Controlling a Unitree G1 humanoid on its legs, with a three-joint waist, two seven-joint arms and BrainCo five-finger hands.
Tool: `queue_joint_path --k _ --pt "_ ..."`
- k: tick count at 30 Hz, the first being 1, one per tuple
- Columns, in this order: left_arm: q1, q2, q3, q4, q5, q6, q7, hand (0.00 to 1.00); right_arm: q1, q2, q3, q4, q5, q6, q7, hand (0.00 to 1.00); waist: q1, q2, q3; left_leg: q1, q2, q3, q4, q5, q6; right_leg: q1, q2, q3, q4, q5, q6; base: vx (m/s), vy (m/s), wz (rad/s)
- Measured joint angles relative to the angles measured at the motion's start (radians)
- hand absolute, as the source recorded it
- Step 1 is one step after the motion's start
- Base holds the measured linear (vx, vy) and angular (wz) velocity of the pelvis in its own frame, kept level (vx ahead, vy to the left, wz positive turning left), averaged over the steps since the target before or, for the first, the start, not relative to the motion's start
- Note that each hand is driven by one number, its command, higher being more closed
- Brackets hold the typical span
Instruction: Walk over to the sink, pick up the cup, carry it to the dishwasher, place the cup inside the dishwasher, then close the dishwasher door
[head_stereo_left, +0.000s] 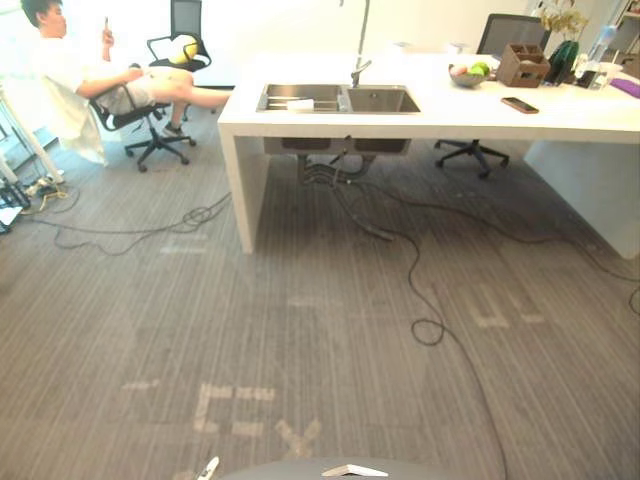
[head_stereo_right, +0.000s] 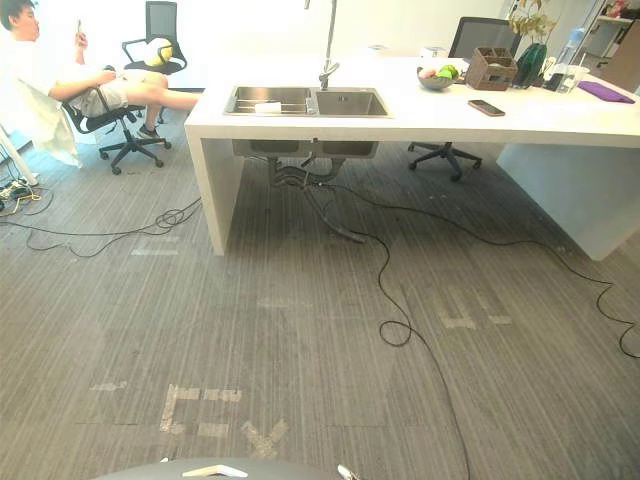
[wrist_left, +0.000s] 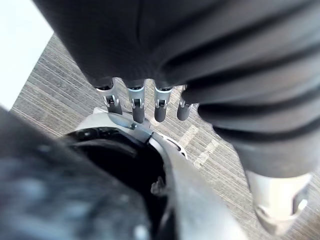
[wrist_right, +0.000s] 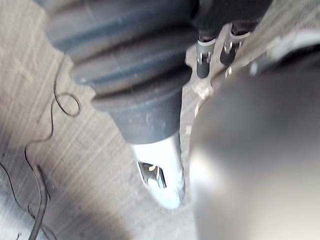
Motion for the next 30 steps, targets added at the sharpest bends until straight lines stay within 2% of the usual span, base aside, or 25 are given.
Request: queue_joint_path --k 1,2,5,10,12,13,15,21,25,27,29,30 --pt "-0.003 0.003 0.000 0.012 -0.019 0.001 0.000 0.00 -0.006 -0.001 -0.001 0.025 -0.001 -0.002 -0.001 0.00 0.002 0.010 -0.006 0.005 -0.008 -0.001 -0.036 0.023 -0.001 0.001 0.000 -0.009 -0.026 0.027 -0.009 0.01 0.040 -0.01" --pt "-0.006 0.004 -0.004 0.036 -0.058 -0.010 0.000 0.00 -0.017 0.000 -0.001 0.029 0.004 -0.006 0.000 0.00 0.000 -0.002 -0.006 0.022 -0.014 -0.002 -0.075 0.045 0.000 0.009 0.001 -0.014 -0.044 0.039 -0.008 0.03 0.043 0.01" --pt "-0.015 0.012 -0.054 0.068 -0.163 -0.041 0.004 0.00 -0.035 -0.005 0.012 0.036 0.040 -0.006 -0.027 0.00 0.000 0.005 0.016 0.050 -0.027 -0.014 -0.128 0.077 0.002 0.025 0.001 -0.029 -0.068 0.054 0.001 0.04 0.013 0.14" --pt "-0.072 0.048 -0.183 0.068 -0.164 -0.070 -0.004 0.00 -0.125 -0.007 0.059 0.067 0.126 -0.014 -0.119 0.00 0.005 0.000 0.057 0.028 -0.036 -0.050 -0.135 0.097 0.004 0.020 -0.004 -0.062 -0.082 0.067 0.002 -0.06 -0.009 0.20" --pt "-0.093 0.049 -0.198 0.059 -0.183 -0.090 0.010 0.00 -0.143 -0.008 0.068 0.064 0.134 -0.034 -0.127 0.00 0.001 0.006 0.062 0.017 -0.041 -0.069 -0.135 0.105 0.008 0.018 -0.008 -0.082 -0.083 0.068 0.004 -0.07 -0.008 0.32" --pt "-0.104 0.044 -0.199 0.029 -0.184 -0.094 0.038 0.00 -0.158 -0.009 0.071 0.063 0.144 -0.048 -0.137 0.00 0.001 0.009 0.068 0.013 -0.044 -0.083 -0.135 0.110 0.007 0.020 -0.011 -0.094 -0.085 0.071 0.005 -0.05 -0.002 0.25" --pt "-0.120 0.040 -0.199 -0.017 -0.170 -0.101 0.085 0.00 -0.193 -0.005 0.075 0.054 0.173 -0.054 -0.138 0.00 0.001 0.011 0.076 0.008 -0.045 -0.089 -0.135 0.116 0.009 0.020 -0.012 -0.105 -0.087 0.077 0.006 -0.07 0.001 0.16" --pt "-0.205 -0.002 -0.241 -0.054 -0.104 -0.128 0.137 0.00 -0.249 -0.006 0.090 0.025 0.211 -0.071 -0.134 0.00 -0.007 0.012 0.101 -0.009 -0.053 -0.112 -0.142 0.133 0.017 0.015 -0.018 -0.127 -0.095 0.088 0.005 -0.07 0.008 0.11" --pt "-0.218 -0.003 -0.256 -0.049 -0.101 -0.150 0.161 0.00 -0.245 -0.005 0.090 0.026 0.205 -0.080 -0.133 0.00 -0.018 0.012 0.104 -0.010 -0.058 -0.116 -0.142 0.135 0.020 0.015 -0.020 -0.130 -0.096 0.089 0.006 -0.02 0.008 0.03" --pt "-0.218 -0.008 -0.257 -0.047 -0.092 -0.176 0.184 0.00 -0.242 -0.005 0.089 0.026 0.179 -0.102 -0.134 0.00 -0.021 0.013 0.105 -0.012 -0.059 -0.118 -0.142 0.135 0.020 0.015 -0.020 -0.131 -0.098 0.092 0.007 0.00 0.006 0.03" --pt "-0.220 -0.019 -0.257 -0.046 -0.080 -0.209 0.224 0.00 -0.239 -0.004 0.088 0.028 0.036 -0.153 -0.143 0.00 -0.021 0.013 0.105 -0.018 -0.060 -0.126 -0.142 0.135 0.021 0.015 -0.020 -0.135 -0.102 0.094 0.007 0.01 0.008 0.08" --pt "-0.220 -0.022 -0.257 -0.046 -0.063 -0.216 0.235 0.00 -0.239 -0.004 0.088 0.029 -0.001 -0.164 -0.146 0.00 -0.021 0.013 0.105 -0.019 -0.060 -0.127 -0.142 0.136 0.021 0.015 -0.020 -0.136 -0.103 0.094 0.007 0.01 0.003 0.06"
